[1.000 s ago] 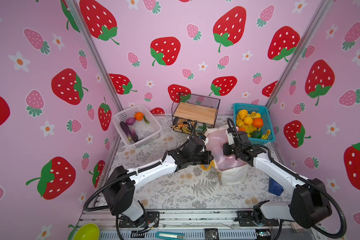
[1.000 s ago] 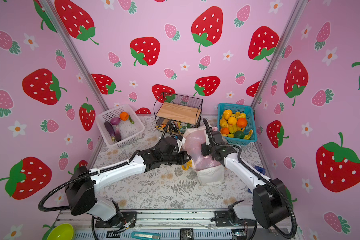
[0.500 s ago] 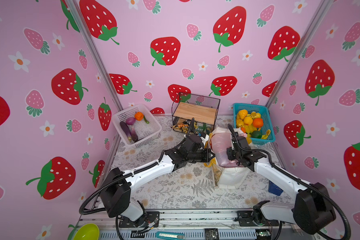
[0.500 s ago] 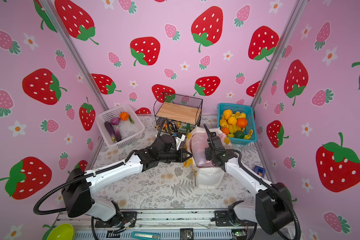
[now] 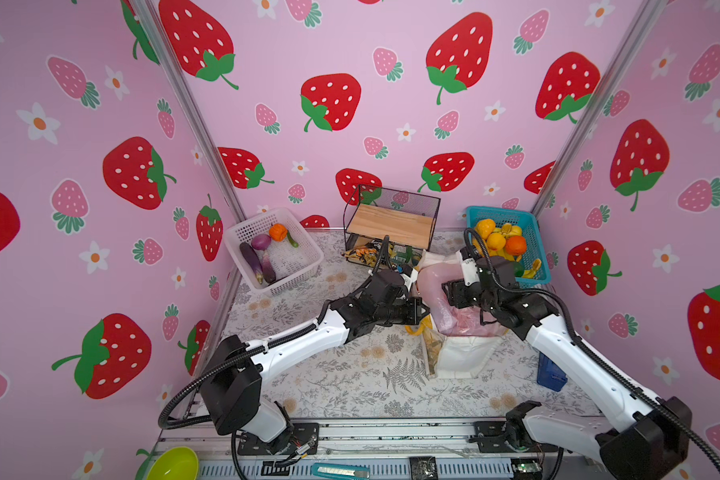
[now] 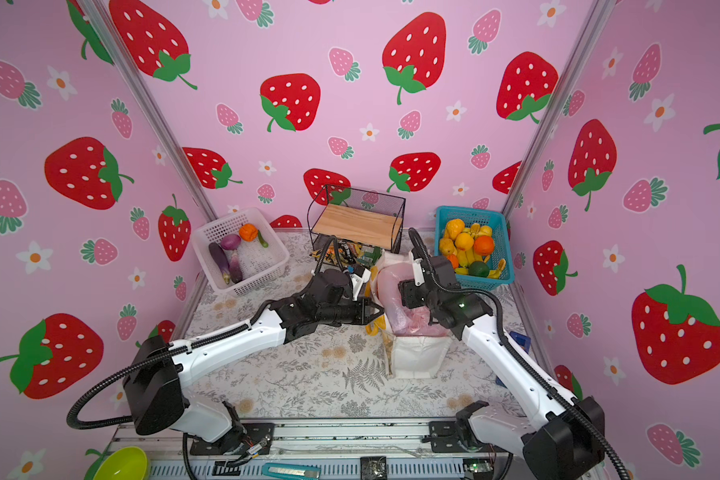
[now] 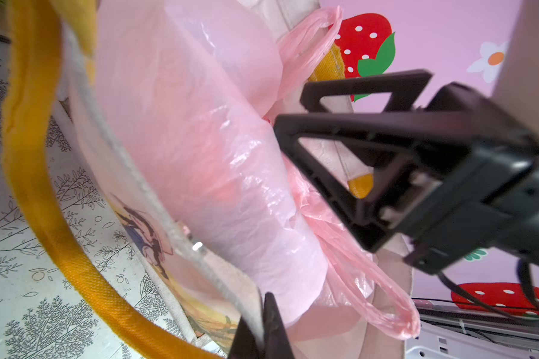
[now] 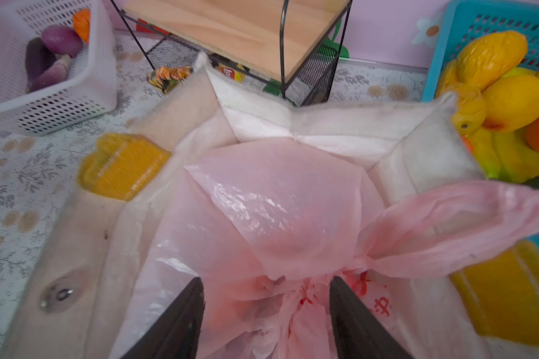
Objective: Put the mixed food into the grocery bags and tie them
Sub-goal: 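Push the pink bag down into the white tote with the right gripper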
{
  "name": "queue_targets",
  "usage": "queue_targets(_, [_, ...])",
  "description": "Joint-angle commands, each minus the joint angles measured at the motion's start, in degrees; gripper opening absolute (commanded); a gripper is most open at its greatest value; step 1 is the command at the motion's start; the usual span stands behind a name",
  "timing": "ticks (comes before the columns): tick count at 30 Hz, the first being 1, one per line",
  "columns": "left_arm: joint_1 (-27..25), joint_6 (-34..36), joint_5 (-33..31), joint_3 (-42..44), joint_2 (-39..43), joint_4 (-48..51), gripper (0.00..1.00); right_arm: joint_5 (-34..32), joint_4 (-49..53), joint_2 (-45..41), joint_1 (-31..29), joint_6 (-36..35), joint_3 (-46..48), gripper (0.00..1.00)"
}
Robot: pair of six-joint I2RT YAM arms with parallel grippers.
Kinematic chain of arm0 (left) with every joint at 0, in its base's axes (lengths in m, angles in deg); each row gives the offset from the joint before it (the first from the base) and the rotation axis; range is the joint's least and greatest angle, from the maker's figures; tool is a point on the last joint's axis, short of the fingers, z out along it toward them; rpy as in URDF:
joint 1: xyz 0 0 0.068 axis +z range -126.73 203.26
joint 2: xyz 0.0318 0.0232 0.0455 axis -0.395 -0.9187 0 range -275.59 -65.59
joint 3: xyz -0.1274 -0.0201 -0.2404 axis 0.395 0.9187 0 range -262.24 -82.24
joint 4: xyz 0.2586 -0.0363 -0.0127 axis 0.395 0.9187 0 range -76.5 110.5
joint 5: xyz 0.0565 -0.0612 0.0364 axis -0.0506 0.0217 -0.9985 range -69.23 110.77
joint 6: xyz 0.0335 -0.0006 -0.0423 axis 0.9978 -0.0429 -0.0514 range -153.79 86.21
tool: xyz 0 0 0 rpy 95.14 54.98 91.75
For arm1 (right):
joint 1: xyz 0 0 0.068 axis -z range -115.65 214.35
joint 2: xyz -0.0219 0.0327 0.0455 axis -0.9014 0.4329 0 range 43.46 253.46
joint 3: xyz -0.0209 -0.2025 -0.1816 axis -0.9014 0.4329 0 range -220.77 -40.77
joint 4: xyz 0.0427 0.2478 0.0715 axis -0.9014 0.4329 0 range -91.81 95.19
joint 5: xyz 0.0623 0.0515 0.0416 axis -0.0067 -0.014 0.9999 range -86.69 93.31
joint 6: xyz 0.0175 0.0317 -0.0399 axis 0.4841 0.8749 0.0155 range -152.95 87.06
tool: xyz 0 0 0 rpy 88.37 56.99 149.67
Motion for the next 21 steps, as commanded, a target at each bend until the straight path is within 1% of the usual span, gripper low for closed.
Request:
queue_targets(1, [0.25,1.39,-1.50,-0.32,2.17,-2.32,0.00,5.02,-2.44,2.38,-0.48,0.18,-0.08,0.64])
queue_targets(3, [0.32,1.50,-1.48,-0.42,2.15,-2.00,0.00,6.46,-3.20,5.15,-1.29,0.57,-0.08,0.60])
queue_targets(5, [0.33,1.74,-1.62,-0.32,2.15,-2.05,0.00,5.77,-3.27,7.80,-2.44,0.66,0.76,0.55])
queue_targets(11, [0.33,2.03,-1.75,-0.08,2.01,-1.99,0.00,-0.32,-3.54,13.33,-3.08,2.02,6.94,0.37])
queue_targets(13, [0.34,1.94,-1.96,0.23,2.34,-2.14,0.00,-1.01,-3.54,14.35,-3.08,2.11,8.40,0.35])
queue_targets(15, [0.40,2.09,-2.45,0.42,2.65,-2.01,0.00,-0.06,-2.51,13.99,-3.12,1.77,7.93,0.36])
queue_targets(16, [0.41,2.32,-2.80,0.54,2.86,-1.78,0.00,0.68,-1.53,12.77,-3.06,1.78,7.29,0.39])
queue_targets(19, [0.58,2.68,-3.64,0.78,3.25,-1.44,0.00,2.93,1.57,7.67,-3.11,2.57,4.07,0.54])
queue_targets(20, [0.64,2.61,-3.74,0.86,3.29,-1.48,0.00,3.35,3.63,6.20,-3.12,2.75,2.72,0.59])
queue_targets(21, [0.64,2.56,-3.80,1.01,3.32,-1.59,0.00,3.30,5.56,5.22,-3.06,2.90,1.62,0.61])
